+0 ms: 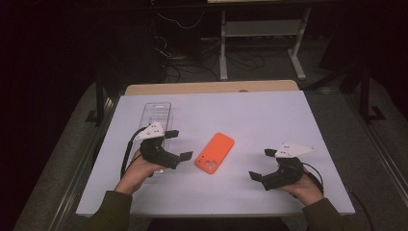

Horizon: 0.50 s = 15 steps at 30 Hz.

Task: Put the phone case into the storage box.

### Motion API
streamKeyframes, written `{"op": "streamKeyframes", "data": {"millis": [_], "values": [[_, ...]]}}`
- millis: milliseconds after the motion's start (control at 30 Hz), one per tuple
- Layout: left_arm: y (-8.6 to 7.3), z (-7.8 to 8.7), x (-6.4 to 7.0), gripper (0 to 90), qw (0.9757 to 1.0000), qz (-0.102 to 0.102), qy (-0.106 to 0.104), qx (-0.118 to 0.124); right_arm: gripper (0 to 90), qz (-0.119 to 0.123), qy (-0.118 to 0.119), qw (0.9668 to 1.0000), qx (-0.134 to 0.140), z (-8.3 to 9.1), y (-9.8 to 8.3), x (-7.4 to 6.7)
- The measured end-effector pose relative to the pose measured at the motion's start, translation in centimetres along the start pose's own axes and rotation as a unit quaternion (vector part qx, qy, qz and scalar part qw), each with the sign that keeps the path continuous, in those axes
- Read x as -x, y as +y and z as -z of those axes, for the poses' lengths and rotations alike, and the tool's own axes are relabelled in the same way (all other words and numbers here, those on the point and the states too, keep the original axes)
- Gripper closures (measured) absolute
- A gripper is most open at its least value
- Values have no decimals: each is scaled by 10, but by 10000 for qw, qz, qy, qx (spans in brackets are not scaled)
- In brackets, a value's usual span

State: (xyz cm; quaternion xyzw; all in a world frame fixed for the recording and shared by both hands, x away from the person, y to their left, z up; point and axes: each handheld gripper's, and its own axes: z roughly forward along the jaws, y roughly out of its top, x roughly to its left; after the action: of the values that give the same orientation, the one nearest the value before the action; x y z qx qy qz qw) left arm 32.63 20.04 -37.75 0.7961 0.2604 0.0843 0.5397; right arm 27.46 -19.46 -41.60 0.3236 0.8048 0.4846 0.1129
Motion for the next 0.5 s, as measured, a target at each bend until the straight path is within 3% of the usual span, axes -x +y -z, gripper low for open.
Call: {"op": "streamKeyframes", "data": {"millis": [400, 500], "values": [[5, -10, -1, 0, 9999, -117, -38, -43, 0, 12, 5, 10000, 18, 1, 0, 1], [7, -14, 0, 0, 10000, -52, -64, -39, 0, 8, 7, 10000, 30, 1, 0, 1]]}}
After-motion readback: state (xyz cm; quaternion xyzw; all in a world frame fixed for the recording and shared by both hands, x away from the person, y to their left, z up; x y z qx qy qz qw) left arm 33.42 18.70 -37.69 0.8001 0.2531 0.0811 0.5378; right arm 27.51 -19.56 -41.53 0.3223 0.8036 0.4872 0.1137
